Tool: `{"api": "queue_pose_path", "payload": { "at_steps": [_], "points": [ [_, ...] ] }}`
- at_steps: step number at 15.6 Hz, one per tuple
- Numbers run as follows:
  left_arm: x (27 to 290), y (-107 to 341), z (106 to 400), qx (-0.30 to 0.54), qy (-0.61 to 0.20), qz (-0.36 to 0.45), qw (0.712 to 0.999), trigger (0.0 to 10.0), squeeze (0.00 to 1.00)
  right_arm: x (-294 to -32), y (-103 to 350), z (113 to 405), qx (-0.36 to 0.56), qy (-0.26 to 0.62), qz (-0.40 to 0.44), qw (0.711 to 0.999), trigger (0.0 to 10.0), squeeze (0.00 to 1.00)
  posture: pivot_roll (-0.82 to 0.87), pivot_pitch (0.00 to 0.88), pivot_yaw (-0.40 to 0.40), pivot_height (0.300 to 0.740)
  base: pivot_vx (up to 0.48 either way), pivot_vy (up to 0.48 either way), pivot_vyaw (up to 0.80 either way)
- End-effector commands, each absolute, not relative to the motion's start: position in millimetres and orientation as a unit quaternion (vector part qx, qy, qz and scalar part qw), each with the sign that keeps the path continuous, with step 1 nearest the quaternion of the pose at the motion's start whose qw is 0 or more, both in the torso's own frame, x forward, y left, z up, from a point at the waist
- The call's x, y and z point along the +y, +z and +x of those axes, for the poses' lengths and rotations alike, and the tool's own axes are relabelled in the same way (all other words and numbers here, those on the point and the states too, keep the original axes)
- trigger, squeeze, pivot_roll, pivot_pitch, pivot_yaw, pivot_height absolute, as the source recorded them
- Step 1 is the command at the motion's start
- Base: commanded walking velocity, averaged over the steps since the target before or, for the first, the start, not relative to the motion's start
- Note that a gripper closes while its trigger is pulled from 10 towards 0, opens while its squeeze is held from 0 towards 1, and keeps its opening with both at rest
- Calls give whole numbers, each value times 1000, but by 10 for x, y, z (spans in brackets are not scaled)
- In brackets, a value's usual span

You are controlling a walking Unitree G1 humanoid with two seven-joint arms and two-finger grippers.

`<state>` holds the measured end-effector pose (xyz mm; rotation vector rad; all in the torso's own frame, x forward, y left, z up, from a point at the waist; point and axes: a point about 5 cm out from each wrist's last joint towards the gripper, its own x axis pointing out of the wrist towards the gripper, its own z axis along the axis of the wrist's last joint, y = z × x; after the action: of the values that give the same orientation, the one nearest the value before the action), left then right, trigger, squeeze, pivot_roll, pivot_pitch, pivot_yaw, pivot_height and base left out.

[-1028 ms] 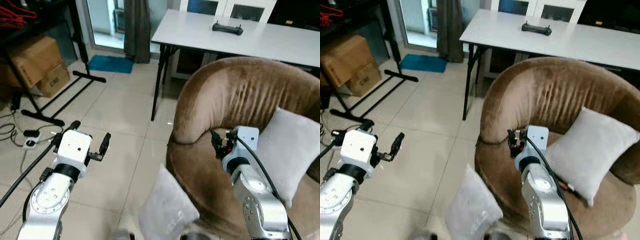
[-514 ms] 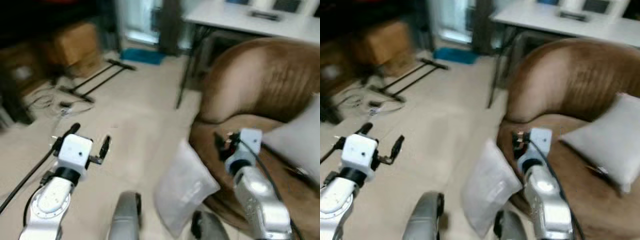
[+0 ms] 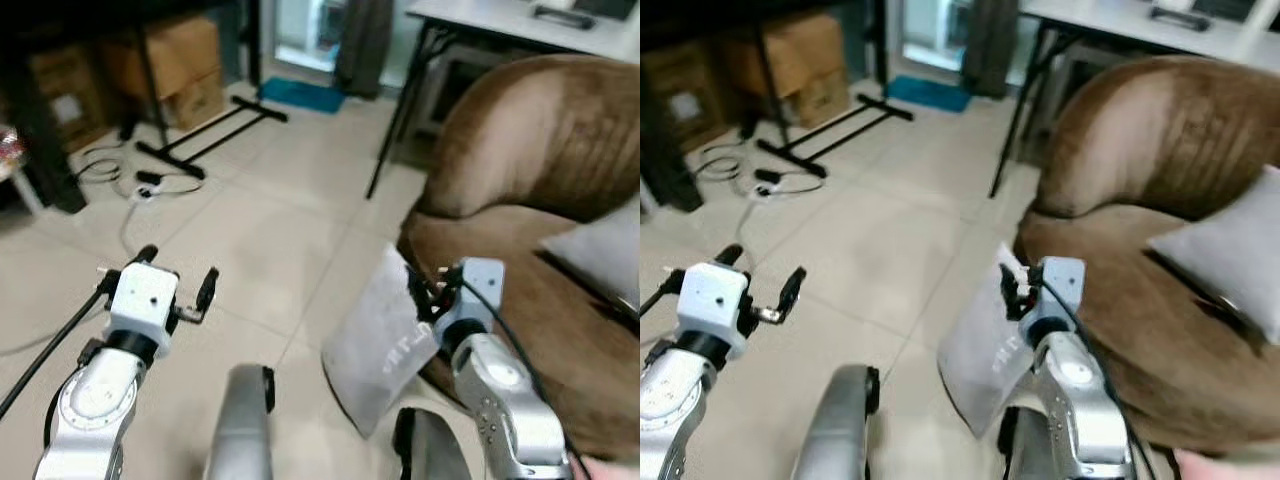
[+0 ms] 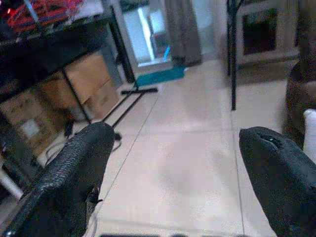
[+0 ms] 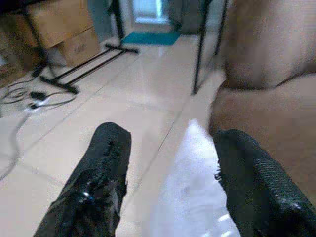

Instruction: Move the pillow to the sofa from floor

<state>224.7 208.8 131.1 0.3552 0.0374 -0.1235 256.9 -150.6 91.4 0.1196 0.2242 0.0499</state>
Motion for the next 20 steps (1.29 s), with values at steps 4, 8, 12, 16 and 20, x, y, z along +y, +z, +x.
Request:
{"api": "queue_pose_path", "payload": {
  "at_steps": [4, 8, 12, 16, 20],
  "points": [
    [2063, 1334, 2272, 14, -66, 178, 982, 10000, 1000, -1573, 888, 2588, 109, 7, 46, 993, 10000, 1000, 105, 0, -48, 576, 129, 0, -144],
    [2064, 1326, 2273, 14, -68, 178, 982, 10000, 1000, -1614, 886, 2598, 99, -11, 41, 994, 10000, 1000, 102, 0, -49, 576, 262, 0, -306],
    [2064, 1323, 2275, 15, -68, 178, 982, 10000, 1000, -1612, 898, 2611, 100, -9, 43, 994, 10000, 1000, 102, 0, -49, 576, 263, 0, 0],
    [2070, 1322, 2275, 15, -70, 179, 981, 10000, 1000, -1582, 903, 2626, 94, -8, 29, 995, 10000, 1000, 108, 0, -51, 576, 263, 0, 800],
    [2064, 1315, 2269, 16, -74, 181, 981, 10000, 1000, -1613, 874, 2637, 104, -17, 38, 994, 10000, 1000, 110, 0, -51, 576, 258, 0, 0]
  ]
}}
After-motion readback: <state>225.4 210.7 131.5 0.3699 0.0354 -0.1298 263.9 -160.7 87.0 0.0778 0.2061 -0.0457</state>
